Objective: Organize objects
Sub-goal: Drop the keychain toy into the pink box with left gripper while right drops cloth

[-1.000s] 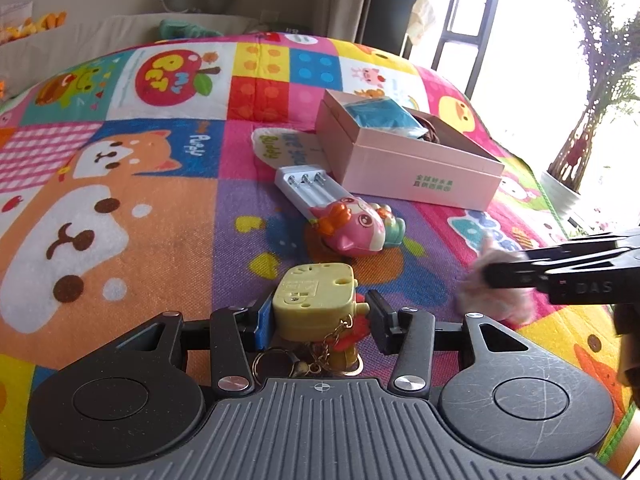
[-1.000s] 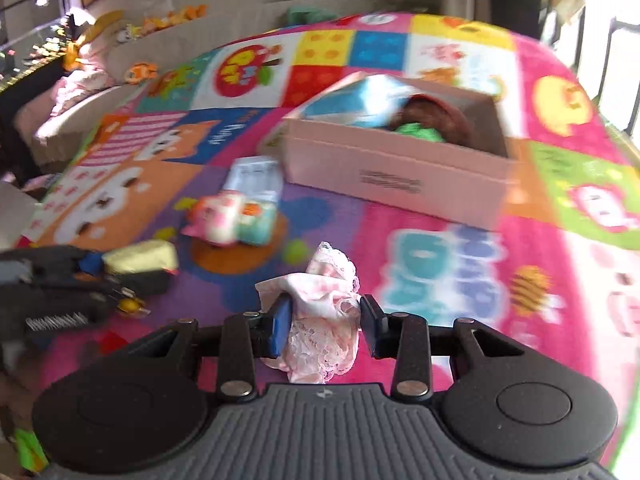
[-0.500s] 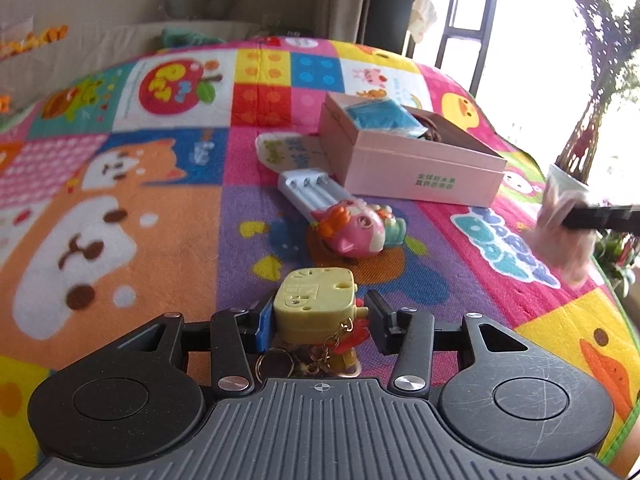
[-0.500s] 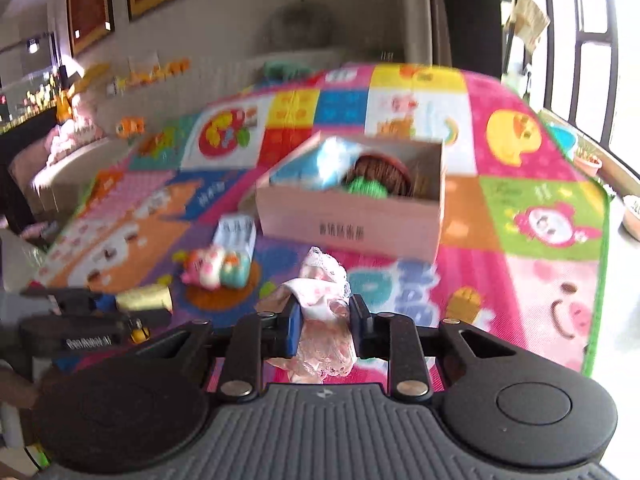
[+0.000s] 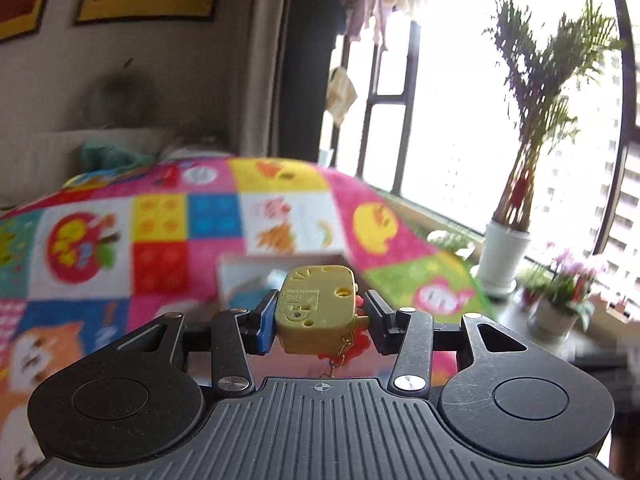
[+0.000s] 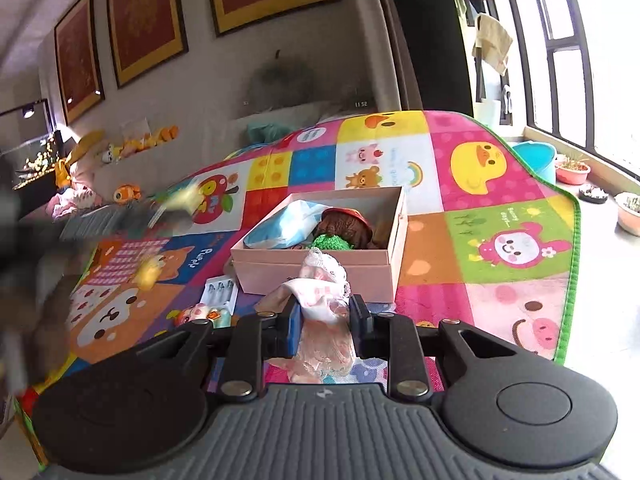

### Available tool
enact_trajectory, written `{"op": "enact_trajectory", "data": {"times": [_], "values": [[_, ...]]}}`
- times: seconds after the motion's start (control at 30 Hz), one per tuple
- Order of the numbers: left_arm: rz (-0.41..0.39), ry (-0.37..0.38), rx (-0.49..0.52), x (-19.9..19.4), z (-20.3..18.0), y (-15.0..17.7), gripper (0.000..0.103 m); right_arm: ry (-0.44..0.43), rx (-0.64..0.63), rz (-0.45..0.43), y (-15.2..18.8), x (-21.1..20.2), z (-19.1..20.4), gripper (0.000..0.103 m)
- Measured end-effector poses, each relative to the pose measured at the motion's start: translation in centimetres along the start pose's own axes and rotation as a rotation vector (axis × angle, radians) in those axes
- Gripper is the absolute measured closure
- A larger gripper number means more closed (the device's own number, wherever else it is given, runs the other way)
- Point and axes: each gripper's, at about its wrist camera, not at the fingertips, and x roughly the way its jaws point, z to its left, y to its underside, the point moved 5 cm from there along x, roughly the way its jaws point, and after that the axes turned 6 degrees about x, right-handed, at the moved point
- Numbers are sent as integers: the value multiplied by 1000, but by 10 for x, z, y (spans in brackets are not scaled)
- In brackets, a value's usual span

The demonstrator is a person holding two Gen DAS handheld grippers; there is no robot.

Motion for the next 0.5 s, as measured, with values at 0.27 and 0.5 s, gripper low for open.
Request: {"op": "enact_trajectory", "data": {"times": [0.27, 0.5], "values": [[232, -38, -82, 145, -7, 16, 56, 22, 0, 21, 11, 8, -10, 79], [95, -9, -144, 81, 19, 26, 57, 56, 23, 65, 8, 23, -27, 79]]}}
